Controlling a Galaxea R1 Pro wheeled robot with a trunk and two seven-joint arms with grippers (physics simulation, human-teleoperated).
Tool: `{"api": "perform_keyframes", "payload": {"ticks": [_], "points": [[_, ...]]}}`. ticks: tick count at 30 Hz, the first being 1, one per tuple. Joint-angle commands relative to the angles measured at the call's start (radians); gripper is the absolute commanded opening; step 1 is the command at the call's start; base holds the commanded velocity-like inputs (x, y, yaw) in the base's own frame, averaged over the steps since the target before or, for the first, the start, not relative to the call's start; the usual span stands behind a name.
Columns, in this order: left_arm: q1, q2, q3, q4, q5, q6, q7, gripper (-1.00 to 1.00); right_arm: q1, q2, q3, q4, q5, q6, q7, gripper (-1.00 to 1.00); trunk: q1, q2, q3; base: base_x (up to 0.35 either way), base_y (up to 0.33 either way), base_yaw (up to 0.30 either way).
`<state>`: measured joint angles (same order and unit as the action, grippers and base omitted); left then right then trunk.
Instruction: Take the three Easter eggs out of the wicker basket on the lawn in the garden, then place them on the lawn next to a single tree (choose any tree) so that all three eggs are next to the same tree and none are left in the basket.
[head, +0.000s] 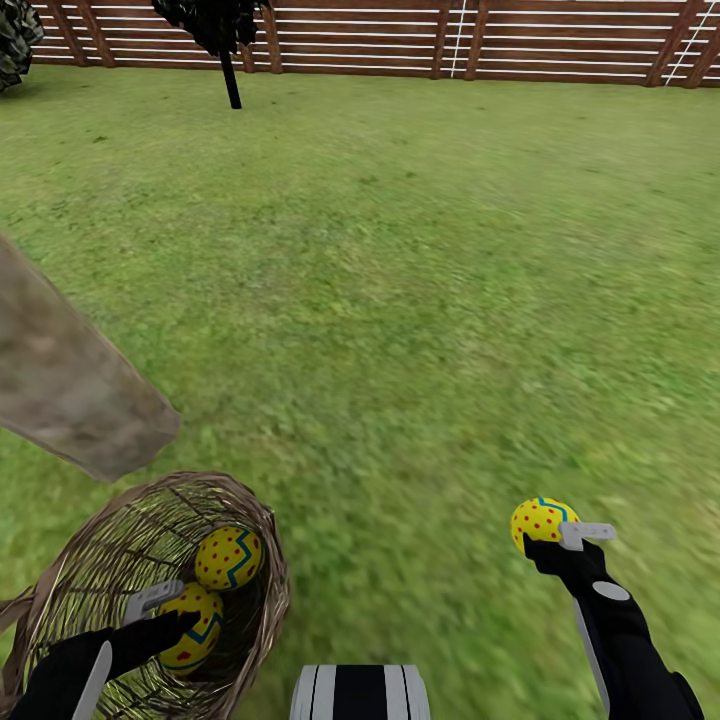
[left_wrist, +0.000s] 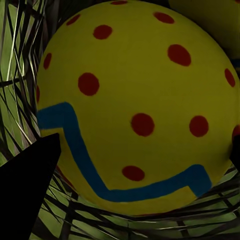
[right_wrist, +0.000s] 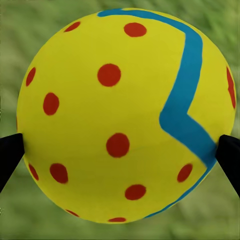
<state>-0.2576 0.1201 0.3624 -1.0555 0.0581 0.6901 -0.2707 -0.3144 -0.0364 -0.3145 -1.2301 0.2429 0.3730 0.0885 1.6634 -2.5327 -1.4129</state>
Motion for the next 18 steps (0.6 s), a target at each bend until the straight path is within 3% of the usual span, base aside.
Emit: {"api": "perform_keyframes", "payload": {"ticks": [1,14,18], "points": [[0.000,0.000,0.003,0.059,-0.015,0.003,-0.001,-1.00,-0.001,0.001,-0.002,-0.002,0.010,0.005,0.010,-1.00,0.000,0.000,-0.001,0.000,0.000,0.000],[0.000,-0.002,0.002,0.063,-0.015,0.003,-0.001,-1.00,-0.001,0.000,-0.002,-0.002,0.009,0.006,0.017,-1.00,0.000,0.000,-0.001,0.000,0.000,0.000],[0.000,-0.003,-0.018,0.064,-0.015,0.003,-0.001,-1.00,-0.001,0.000,-0.002,-0.002,0.009,0.010,0.016,-1.00,0.000,0.000,0.003,0.000,0.000,0.000]]}}
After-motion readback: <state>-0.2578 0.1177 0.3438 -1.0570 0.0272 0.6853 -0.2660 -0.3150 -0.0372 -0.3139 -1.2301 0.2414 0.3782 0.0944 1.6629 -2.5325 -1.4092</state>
